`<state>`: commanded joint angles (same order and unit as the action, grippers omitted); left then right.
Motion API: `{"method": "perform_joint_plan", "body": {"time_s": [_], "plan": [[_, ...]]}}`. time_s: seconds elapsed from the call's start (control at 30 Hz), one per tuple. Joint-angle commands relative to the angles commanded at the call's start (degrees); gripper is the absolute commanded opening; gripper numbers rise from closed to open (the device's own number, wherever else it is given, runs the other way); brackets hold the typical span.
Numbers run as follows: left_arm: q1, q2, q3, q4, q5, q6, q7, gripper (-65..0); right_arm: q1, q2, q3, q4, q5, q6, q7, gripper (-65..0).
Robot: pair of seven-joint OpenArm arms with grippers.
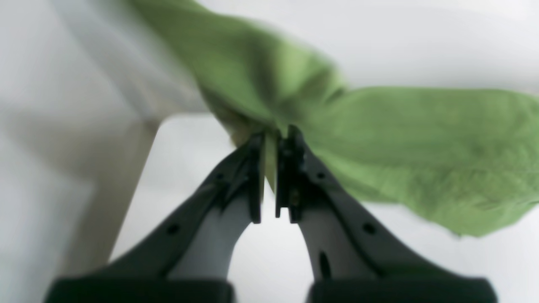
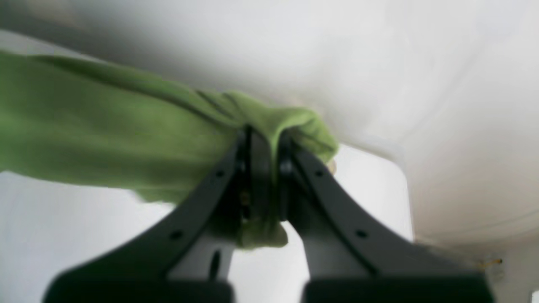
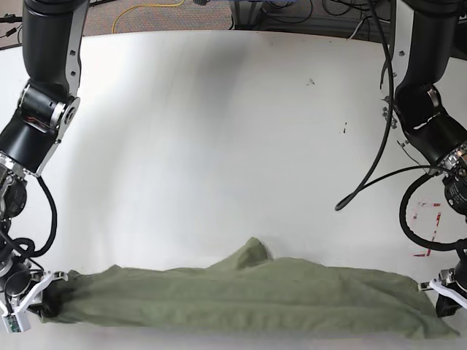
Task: Fold the T-shirt properly
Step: 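Open the left gripper, releasing the shirt, and raise it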
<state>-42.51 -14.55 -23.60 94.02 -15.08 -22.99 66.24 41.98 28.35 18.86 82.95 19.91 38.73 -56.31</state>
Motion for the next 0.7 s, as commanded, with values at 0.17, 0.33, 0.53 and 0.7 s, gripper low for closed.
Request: {"method": "perform_joint_plan", "body": {"time_s": [0.17, 0.33, 0.53, 0.7], "plan": [[6.68, 0.0, 0.0, 0.0, -0.09, -0.18, -0.09, -65.0, -11.69, -1.23, 2.55, 5.89, 0.09, 0.0, 0.18, -65.0], [13.71, 0.0, -0.35, 0.0, -0.09, -0.26, -0.26, -65.0, -21.8, -5.27, 7.82, 9.23, 0.0, 0.09, 0.35, -65.0], [21.1, 0.0, -2.29, 0.0, -0.18, -0.26, -0.35, -65.0, -31.74, -8.35, 9.23, 10.37, 0.0, 0.09, 4.4, -65.0], [24.79, 0.88, -2.29, -0.62, -0.18, -0.26, -0.97, -65.0, -37.01, -10.55, 9.23, 10.55, 0.0, 0.09, 7.03, -65.0]]}}
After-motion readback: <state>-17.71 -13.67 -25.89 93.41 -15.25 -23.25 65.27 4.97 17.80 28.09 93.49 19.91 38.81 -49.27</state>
